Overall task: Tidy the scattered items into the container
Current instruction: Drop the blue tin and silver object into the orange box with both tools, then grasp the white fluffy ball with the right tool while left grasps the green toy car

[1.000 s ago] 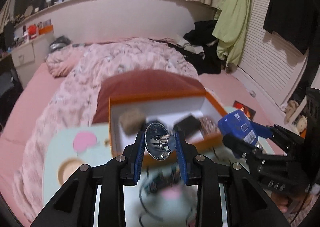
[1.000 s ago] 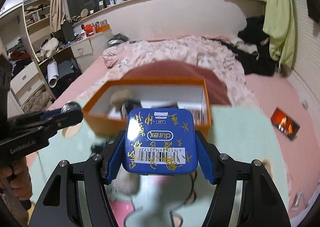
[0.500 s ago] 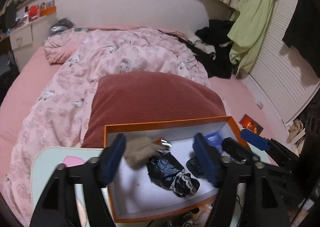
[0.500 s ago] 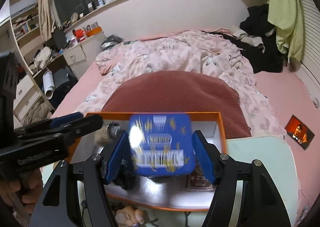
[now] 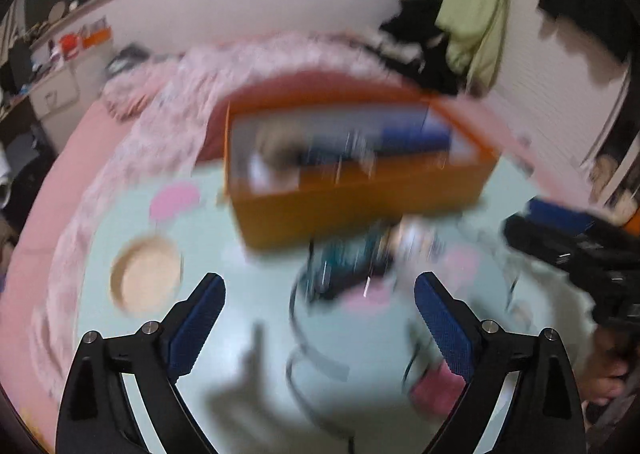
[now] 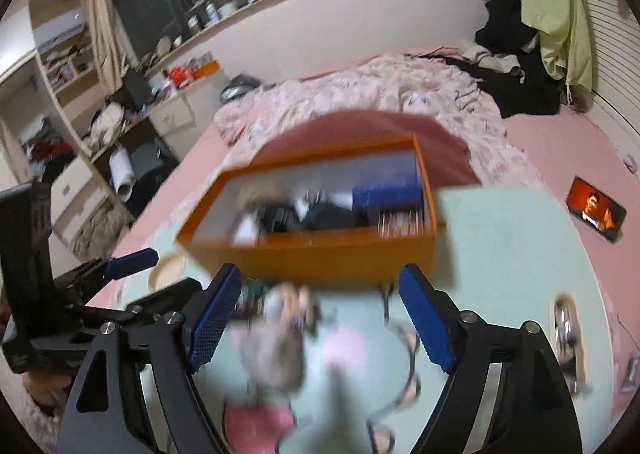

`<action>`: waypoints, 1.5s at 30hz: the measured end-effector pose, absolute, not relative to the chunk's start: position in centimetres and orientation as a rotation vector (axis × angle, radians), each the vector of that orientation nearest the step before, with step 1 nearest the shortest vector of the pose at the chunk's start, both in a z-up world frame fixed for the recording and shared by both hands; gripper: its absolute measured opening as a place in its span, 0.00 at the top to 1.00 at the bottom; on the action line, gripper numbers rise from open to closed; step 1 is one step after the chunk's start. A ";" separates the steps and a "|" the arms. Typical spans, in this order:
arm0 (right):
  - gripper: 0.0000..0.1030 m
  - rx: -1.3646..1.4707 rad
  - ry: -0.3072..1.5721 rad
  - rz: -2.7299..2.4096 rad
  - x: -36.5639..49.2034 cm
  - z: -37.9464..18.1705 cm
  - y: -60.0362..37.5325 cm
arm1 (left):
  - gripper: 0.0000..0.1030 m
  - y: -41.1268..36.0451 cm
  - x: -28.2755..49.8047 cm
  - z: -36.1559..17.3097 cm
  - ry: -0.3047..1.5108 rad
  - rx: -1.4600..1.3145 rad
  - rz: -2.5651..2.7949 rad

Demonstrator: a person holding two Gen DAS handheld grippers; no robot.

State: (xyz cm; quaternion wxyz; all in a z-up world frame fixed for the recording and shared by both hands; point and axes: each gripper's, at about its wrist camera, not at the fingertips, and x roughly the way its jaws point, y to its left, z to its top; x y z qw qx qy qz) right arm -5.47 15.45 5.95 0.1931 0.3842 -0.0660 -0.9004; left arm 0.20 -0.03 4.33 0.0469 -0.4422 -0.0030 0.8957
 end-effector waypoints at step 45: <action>0.81 1.181 -0.032 -2.416 -2.7 2.5 14.5 | 0.00 0.5 1.1 3.3 -0.013 -1.250 2.767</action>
